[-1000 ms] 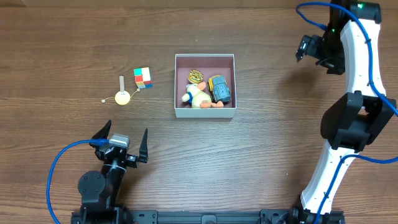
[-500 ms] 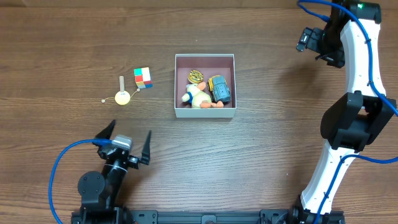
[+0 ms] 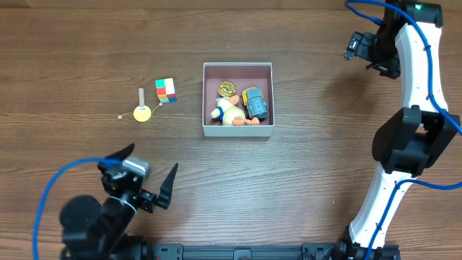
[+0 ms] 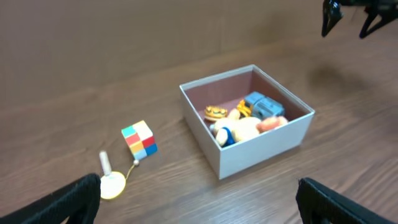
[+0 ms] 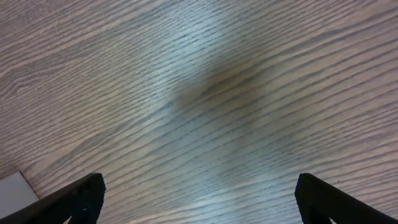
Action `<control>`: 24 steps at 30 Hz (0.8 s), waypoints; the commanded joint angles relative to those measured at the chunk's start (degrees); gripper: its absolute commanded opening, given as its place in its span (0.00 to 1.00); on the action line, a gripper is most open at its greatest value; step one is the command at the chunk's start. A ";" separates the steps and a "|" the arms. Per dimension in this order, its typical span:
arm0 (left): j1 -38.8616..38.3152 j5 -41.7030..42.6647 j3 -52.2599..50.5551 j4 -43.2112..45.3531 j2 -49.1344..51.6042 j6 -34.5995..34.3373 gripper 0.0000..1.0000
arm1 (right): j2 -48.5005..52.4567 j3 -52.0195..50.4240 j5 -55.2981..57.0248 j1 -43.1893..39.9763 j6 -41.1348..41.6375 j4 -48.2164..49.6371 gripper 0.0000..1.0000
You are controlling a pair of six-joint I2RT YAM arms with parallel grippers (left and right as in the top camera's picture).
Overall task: Pack container
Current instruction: 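Raise the left gripper and move it over the Rubik's cube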
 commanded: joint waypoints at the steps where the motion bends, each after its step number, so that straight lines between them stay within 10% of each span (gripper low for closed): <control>1: 0.31 3.96 10.21 -2.43 6.54 1.14 1.00 | -1.81 0.02 -0.09 -0.04 0.00 0.33 1.00; 12: 0.31 -2.08 31.82 -23.04 29.42 0.00 1.00 | -1.81 0.02 -0.09 -0.04 0.00 0.33 1.00; 24: 0.31 -9.05 34.60 -25.49 54.58 -8.92 1.00 | -1.81 0.02 -0.09 -0.04 0.00 0.33 1.00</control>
